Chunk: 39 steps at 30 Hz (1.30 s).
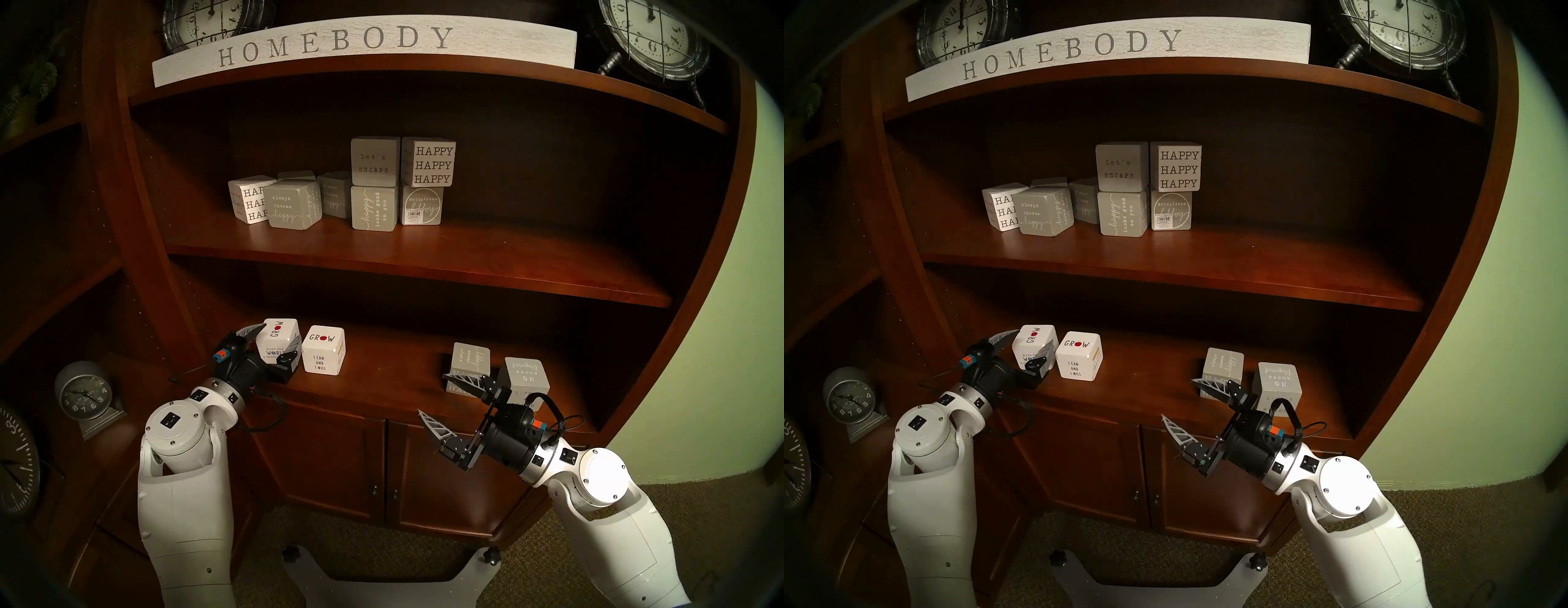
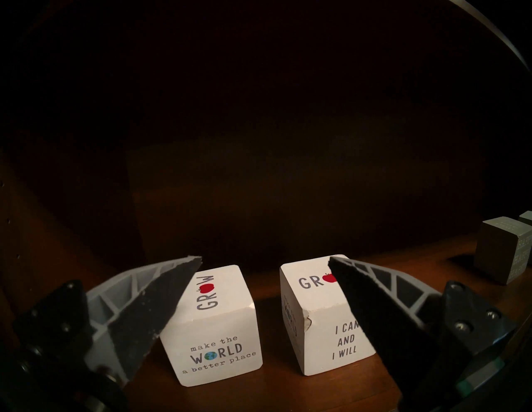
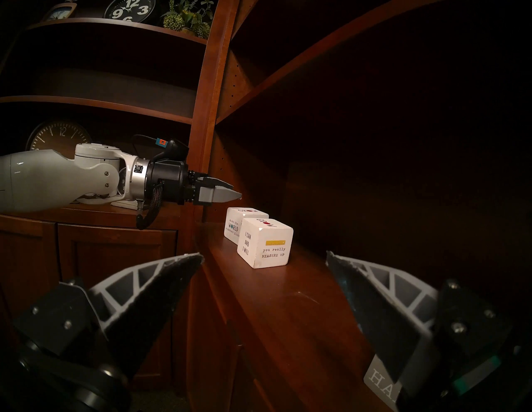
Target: Stack four cubes vertically into two groups
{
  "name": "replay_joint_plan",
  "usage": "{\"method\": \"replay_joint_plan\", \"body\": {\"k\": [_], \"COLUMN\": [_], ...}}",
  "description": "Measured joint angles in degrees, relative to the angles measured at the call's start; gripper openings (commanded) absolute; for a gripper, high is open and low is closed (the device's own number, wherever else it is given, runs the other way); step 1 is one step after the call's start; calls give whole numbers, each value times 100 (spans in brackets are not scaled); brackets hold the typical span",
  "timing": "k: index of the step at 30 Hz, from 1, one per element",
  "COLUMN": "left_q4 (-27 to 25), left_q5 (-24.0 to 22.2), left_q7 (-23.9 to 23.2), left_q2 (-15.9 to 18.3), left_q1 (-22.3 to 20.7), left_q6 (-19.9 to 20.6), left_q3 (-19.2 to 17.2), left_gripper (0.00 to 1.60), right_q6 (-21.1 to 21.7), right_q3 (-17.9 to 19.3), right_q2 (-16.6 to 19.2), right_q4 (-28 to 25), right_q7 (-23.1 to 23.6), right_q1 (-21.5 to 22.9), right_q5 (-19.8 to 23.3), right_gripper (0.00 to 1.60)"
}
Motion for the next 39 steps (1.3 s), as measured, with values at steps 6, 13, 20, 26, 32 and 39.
{"method": "replay_joint_plan", "body": {"k": [6,13,20,26,32,39], "left_q4": [298,524,638,729,842,1028], "left_q5": [107,282,423,511,600,747], "left_q7": [237,421,560,641,737,911], "left_q2": [8,38,88,121,138,146], "left_q1": [-141,-313,-470,-558,-652,-761], "left_q6": [103,146,123,121,126,133], "left_q3": [58,108,132,138,155,176], "left_gripper": [160,160,160,160,160,160], "right_q6": [0,0,0,0,0,0], "right_q3": [1,2,4,5,6,8], "right_q2": [-2,-4,-7,-10,-12,-16], "right_q4": [0,0,1,1,1,1], "right_q7": [2,5,7,8,10,12], "right_q1": [-1,-1,-2,-2,-3,-3], "right_q5": [-1,-2,-3,-4,-4,-5], "right_gripper": [160,160,160,160,160,160]}}
